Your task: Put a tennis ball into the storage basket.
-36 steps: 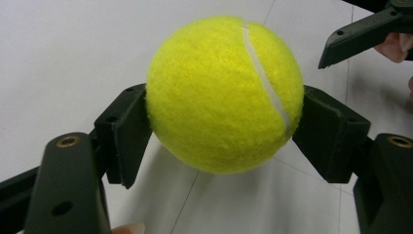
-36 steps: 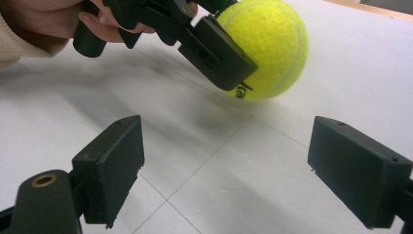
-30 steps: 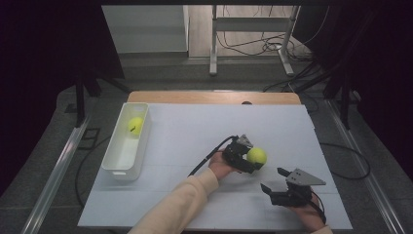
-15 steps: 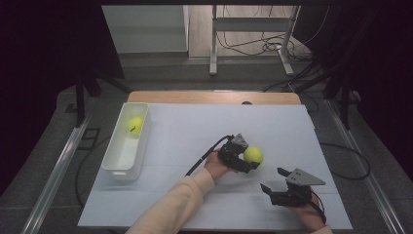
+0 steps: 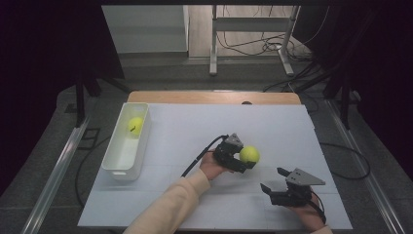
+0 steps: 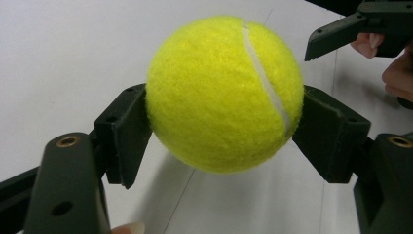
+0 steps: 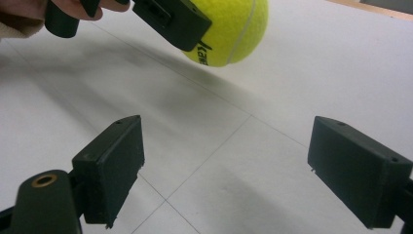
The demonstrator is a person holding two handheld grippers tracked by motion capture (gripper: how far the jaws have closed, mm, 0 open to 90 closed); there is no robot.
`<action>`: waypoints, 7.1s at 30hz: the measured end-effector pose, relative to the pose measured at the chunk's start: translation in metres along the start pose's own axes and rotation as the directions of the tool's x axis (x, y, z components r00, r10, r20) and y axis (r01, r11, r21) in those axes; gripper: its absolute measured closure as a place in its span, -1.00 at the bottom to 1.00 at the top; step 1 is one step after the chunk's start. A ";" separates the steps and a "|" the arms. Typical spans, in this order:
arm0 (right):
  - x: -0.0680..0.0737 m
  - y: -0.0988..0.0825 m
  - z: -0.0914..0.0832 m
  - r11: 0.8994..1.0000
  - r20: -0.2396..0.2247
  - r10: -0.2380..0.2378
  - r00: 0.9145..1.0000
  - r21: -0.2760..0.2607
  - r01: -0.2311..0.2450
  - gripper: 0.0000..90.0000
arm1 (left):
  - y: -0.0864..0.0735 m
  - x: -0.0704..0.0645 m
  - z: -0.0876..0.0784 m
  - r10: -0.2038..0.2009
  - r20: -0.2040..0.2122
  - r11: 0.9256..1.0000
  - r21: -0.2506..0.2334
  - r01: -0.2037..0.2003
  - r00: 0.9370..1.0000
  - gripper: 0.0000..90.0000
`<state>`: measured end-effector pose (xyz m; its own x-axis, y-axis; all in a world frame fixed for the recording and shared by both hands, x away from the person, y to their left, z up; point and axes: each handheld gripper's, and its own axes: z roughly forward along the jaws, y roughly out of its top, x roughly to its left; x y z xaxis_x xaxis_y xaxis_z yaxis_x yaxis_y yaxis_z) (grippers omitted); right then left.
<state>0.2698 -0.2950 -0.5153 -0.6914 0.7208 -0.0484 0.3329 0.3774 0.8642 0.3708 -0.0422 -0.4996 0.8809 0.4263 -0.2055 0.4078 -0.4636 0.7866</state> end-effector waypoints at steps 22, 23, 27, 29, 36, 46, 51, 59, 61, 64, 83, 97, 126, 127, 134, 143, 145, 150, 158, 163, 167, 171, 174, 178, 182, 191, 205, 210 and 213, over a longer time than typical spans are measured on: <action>0.000 0.000 0.000 1.000 0.005 0.001 1.000 0.002 -0.001 -0.69 | -0.008 0.005 -0.022 -0.012 -0.019 0.999 -0.034 0.011 1.000 -0.41; 0.000 0.000 0.000 1.000 0.005 0.001 1.000 0.003 -0.001 -0.69 | -0.009 0.005 -0.023 -0.011 -0.020 0.999 -0.034 0.010 1.000 -0.41; 0.000 0.000 0.000 1.000 0.006 0.000 1.000 0.004 0.000 -0.69 | -0.012 0.007 -0.028 -0.017 -0.022 0.999 -0.043 0.016 1.000 -0.41; 0.000 0.000 0.000 1.000 0.006 0.000 1.000 0.005 0.000 -0.69 | -0.014 0.007 -0.031 -0.020 -0.024 0.999 -0.046 0.019 1.000 -0.41; 0.000 0.000 0.000 1.000 0.008 -0.001 1.000 0.006 0.000 -0.69 | -0.018 0.007 -0.038 -0.028 -0.025 0.998 -0.055 0.027 0.999 -0.41; 0.000 0.000 0.000 1.000 0.009 -0.002 1.000 0.006 0.002 -0.69 | -0.027 0.012 -0.051 -0.053 -0.041 0.997 -0.065 0.051 0.998 -0.41; 0.001 0.000 0.000 1.000 0.011 -0.003 1.000 0.006 0.003 -0.69 | -0.029 0.014 -0.054 -0.062 -0.046 0.996 -0.069 0.059 0.997 -0.41; 0.000 0.000 0.000 1.000 0.011 -0.001 1.000 0.003 0.001 -0.69 | -0.031 0.013 -0.060 -0.051 -0.057 0.997 -0.069 0.047 0.997 -0.41; 0.000 0.000 0.000 1.000 0.011 -0.002 1.000 0.003 0.002 -0.69 | -0.031 0.013 -0.061 -0.051 -0.059 0.996 -0.071 0.047 0.997 -0.41; 0.000 0.000 0.000 1.000 0.011 -0.001 1.000 0.003 0.001 -0.69 | -0.031 0.013 -0.064 -0.047 -0.060 0.997 -0.071 0.043 0.997 -0.41; 0.000 0.000 -0.001 1.000 0.014 0.001 1.000 0.001 -0.001 -0.69 | -0.035 0.008 -0.084 -0.041 -0.077 0.995 -0.091 0.034 0.996 -0.41; 0.000 0.000 -0.002 1.000 0.017 0.001 1.000 0.000 -0.001 -0.69 | -0.040 0.011 -0.102 -0.044 -0.105 0.994 -0.102 0.033 0.993 -0.41; 0.000 0.000 -0.002 1.000 0.015 0.001 1.000 -0.001 -0.001 -0.69 | -0.054 0.018 -0.139 -0.081 -0.157 0.989 -0.138 0.060 0.984 -0.41; 0.000 0.000 -0.002 1.000 0.015 0.001 1.000 -0.001 -0.001 -0.69 | -0.055 0.019 -0.141 -0.082 -0.158 0.989 -0.138 0.060 0.984 -0.41; 0.000 0.000 -0.002 1.000 0.015 0.000 1.000 -0.001 0.000 -0.69 | -0.057 0.020 -0.145 -0.088 -0.164 0.988 -0.142 0.065 0.983 -0.41; 0.000 0.000 -0.002 1.000 0.019 -0.002 1.000 0.001 0.002 -0.69 | -0.060 0.022 -0.156 -0.103 -0.182 0.985 -0.158 0.075 0.978 -0.41; 0.000 0.000 -0.002 1.000 0.016 0.000 1.000 0.000 0.000 -0.69 | -0.061 0.023 -0.159 -0.108 -0.188 0.984 -0.161 0.078 0.976 -0.41; 0.000 0.000 -0.001 1.000 0.017 -0.002 1.000 0.001 0.002 -0.69 | -0.063 0.024 -0.165 -0.117 -0.197 0.982 -0.167 0.084 0.973 -0.41; 0.000 0.000 -0.001 1.000 0.019 -0.003 1.000 0.003 0.003 -0.69 | -0.066 0.026 -0.175 -0.129 -0.213 0.979 -0.182 0.090 0.969 -0.41; 0.000 0.000 -0.001 1.000 0.020 -0.002 1.000 0.003 0.002 -0.69 | -0.067 0.027 -0.183 -0.142 -0.215 0.975 -0.197 0.099 0.966 -0.41; 0.000 0.000 -0.001 1.000 0.020 -0.003 1.000 0.004 0.003 -0.69 | -0.068 0.028 -0.189 -0.150 -0.222 0.972 -0.210 0.103 0.964 -0.41; 0.000 0.000 -0.001 1.000 0.020 -0.003 1.000 0.005 0.003 -0.69 | -0.070 0.030 -0.195 -0.160 -0.229 0.970 -0.219 0.109 0.960 -0.41; 0.000 0.000 -0.001 1.000 0.018 -0.001 1.000 0.003 0.001 -0.69 | -0.070 0.030 -0.198 -0.163 -0.233 0.968 -0.224 0.111 0.959 -0.41; 0.000 0.000 -0.001 1.000 0.020 -0.004 1.000 0.006 0.004 -0.69 | -0.071 0.031 -0.204 -0.167 -0.239 0.966 -0.234 0.110 0.957 -0.41; 0.000 -0.001 -0.001 1.000 0.018 -0.002 1.000 0.005 0.002 -0.69 | -0.072 0.032 -0.211 -0.173 -0.247 0.963 -0.247 0.111 0.953 -0.41; 0.000 -0.001 -0.001 1.000 0.018 -0.005 1.000 0.006 0.004 -0.69 | -0.075 0.034 -0.223 -0.192 -0.263 0.956 -0.269 0.119 0.946 -0.41; 0.000 -0.001 -0.001 1.000 0.019 -0.005 1.000 0.008 0.005 -0.69 | -0.080 0.039 -0.239 -0.222 -0.283 0.945 -0.298 0.134 0.933 -0.41; 0.000 -0.001 -0.001 1.000 0.019 -0.006 1.000 0.009 0.006 -0.69 | -0.083 0.041 -0.246 -0.237 -0.293 0.940 -0.311 0.142 0.926 -0.41; 0.000 -0.001 -0.001 1.000 0.019 -0.004 1.000 0.007 0.004 -0.69 | -0.085 0.042 -0.250 -0.245 -0.298 0.937 -0.318 0.146 0.923 -0.41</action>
<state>0.2692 -0.2958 -0.5155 -0.6803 0.7303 -0.0615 0.3345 0.3840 0.8606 0.3133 0.2093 -0.4298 0.6411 0.7384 -0.2091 0.4343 -0.1245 0.8921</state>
